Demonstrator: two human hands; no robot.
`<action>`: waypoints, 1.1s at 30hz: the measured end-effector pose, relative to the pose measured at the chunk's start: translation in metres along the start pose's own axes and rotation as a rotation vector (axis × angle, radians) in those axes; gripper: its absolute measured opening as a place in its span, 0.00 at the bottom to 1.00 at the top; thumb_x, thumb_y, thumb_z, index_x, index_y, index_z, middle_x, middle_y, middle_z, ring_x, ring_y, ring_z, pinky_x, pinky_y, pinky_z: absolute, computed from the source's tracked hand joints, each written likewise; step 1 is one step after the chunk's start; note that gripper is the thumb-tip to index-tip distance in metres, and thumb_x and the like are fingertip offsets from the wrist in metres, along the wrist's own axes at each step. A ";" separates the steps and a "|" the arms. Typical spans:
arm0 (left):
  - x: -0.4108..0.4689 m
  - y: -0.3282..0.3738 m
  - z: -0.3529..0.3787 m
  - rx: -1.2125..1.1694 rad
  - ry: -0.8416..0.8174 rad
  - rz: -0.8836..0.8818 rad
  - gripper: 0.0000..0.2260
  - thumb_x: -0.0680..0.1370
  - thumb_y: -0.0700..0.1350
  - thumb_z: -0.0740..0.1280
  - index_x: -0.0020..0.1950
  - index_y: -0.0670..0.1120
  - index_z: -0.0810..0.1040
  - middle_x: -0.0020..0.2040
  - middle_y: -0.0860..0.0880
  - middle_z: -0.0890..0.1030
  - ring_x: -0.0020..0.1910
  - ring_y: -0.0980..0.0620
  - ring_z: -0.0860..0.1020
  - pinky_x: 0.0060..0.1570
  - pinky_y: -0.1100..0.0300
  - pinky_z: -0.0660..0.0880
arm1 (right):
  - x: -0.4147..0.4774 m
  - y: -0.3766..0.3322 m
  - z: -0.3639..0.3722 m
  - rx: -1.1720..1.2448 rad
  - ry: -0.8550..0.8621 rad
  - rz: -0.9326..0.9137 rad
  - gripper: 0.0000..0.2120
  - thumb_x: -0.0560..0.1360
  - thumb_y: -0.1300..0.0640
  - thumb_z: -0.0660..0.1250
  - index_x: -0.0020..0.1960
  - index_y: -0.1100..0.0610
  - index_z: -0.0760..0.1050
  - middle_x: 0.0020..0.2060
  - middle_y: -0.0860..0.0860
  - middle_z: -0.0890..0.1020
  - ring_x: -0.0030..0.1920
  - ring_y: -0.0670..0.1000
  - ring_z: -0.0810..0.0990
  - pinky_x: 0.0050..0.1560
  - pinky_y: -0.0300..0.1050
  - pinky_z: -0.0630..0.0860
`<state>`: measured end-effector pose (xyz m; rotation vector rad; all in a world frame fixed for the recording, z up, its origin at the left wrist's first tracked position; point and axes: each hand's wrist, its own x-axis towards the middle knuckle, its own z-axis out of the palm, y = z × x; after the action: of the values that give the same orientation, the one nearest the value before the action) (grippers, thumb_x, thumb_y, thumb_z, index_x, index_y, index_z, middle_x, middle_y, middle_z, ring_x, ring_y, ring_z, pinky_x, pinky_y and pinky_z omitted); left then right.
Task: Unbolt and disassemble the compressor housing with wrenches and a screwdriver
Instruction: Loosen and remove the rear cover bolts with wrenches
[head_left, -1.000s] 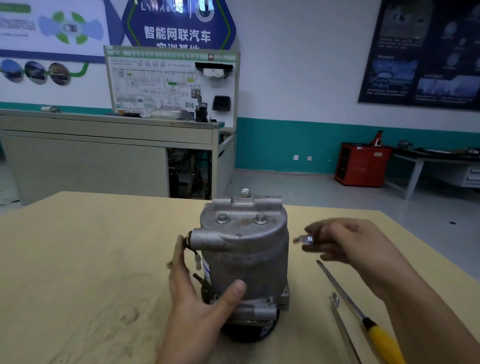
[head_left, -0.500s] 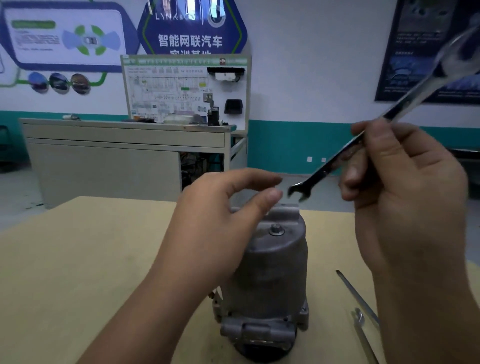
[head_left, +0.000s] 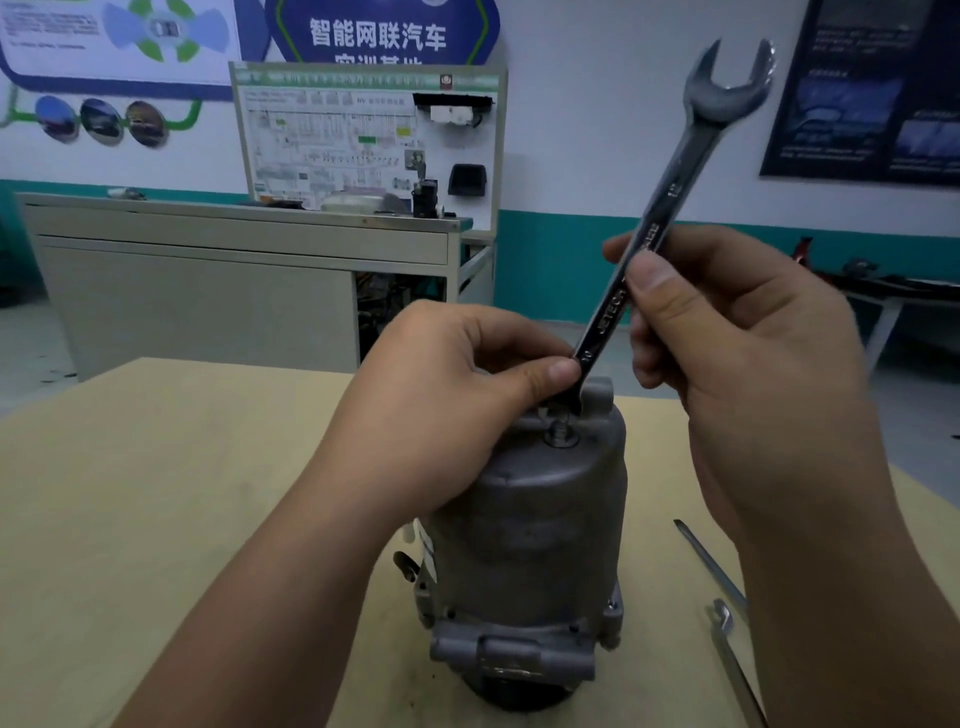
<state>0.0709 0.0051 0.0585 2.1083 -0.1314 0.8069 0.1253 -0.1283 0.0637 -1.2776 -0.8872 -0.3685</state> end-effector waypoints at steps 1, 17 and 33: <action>0.000 0.000 0.001 -0.016 0.003 0.001 0.06 0.71 0.48 0.73 0.35 0.58 0.81 0.36 0.66 0.81 0.37 0.70 0.78 0.35 0.79 0.69 | 0.001 0.001 -0.001 -0.028 -0.010 -0.014 0.05 0.71 0.53 0.65 0.45 0.47 0.79 0.30 0.43 0.79 0.32 0.40 0.75 0.34 0.33 0.72; 0.001 -0.003 0.004 -0.034 0.021 -0.002 0.02 0.69 0.50 0.73 0.37 0.57 0.83 0.34 0.64 0.82 0.36 0.68 0.79 0.36 0.74 0.73 | 0.003 0.008 0.003 -0.133 -0.013 -0.076 0.09 0.79 0.61 0.61 0.45 0.50 0.75 0.35 0.45 0.84 0.35 0.40 0.80 0.35 0.28 0.72; 0.002 -0.006 0.003 -0.009 0.013 -0.006 0.03 0.69 0.50 0.74 0.36 0.57 0.82 0.35 0.64 0.82 0.35 0.68 0.79 0.36 0.73 0.73 | 0.003 0.014 0.008 -0.111 -0.023 -0.083 0.07 0.79 0.62 0.60 0.45 0.53 0.74 0.31 0.45 0.82 0.33 0.40 0.79 0.36 0.29 0.72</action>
<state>0.0756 0.0072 0.0544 2.0934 -0.1221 0.8152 0.1337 -0.1160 0.0573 -1.3521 -0.9522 -0.4742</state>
